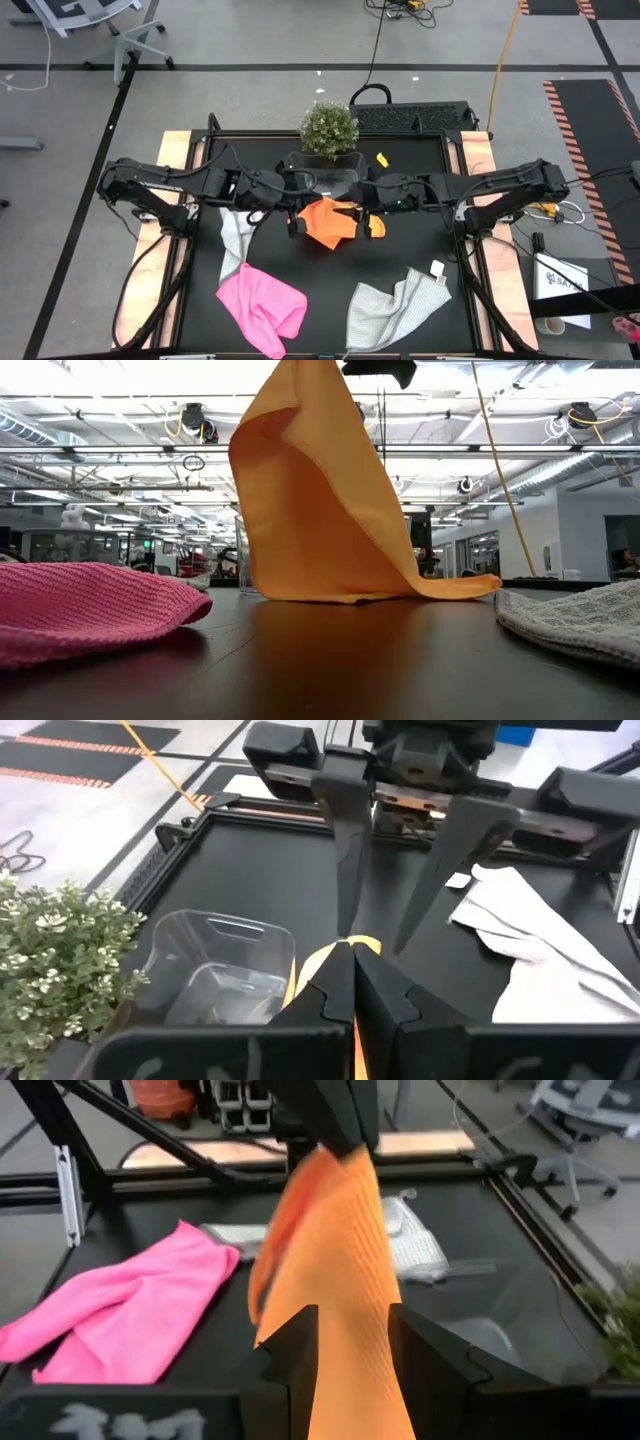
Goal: Fold microfiber towels
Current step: Fold the orange microfiber towel on the table
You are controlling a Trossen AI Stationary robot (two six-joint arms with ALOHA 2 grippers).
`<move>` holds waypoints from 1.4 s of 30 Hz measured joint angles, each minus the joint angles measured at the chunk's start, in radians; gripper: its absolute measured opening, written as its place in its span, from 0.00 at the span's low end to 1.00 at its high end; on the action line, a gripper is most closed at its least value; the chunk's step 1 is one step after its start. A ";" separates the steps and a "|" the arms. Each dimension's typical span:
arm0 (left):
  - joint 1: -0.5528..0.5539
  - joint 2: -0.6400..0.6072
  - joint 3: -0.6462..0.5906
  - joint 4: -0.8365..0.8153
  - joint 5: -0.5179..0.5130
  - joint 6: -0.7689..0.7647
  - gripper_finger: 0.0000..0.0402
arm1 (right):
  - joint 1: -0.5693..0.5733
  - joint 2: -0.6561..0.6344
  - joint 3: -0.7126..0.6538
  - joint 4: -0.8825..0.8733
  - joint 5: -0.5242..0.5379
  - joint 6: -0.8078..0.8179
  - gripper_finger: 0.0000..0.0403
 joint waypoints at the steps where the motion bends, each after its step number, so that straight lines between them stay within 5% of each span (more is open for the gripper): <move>1: 0.000 0.000 0.000 0.000 0.000 -0.003 0.00 | 0.000 0.005 0.000 0.010 -0.002 -0.014 0.28; 20: -0.024 0.000 0.000 0.021 0.026 -0.025 0.00 | -0.073 0.062 0.000 0.131 -0.038 -0.122 0.28; 27: -0.022 0.001 0.000 0.019 0.026 -0.020 0.00 | -0.030 -0.024 0.000 0.084 -0.182 -0.062 0.28; 42: -0.023 0.001 0.000 0.019 0.044 -0.064 0.00 | -0.079 -0.001 0.000 0.116 -0.157 -0.149 0.28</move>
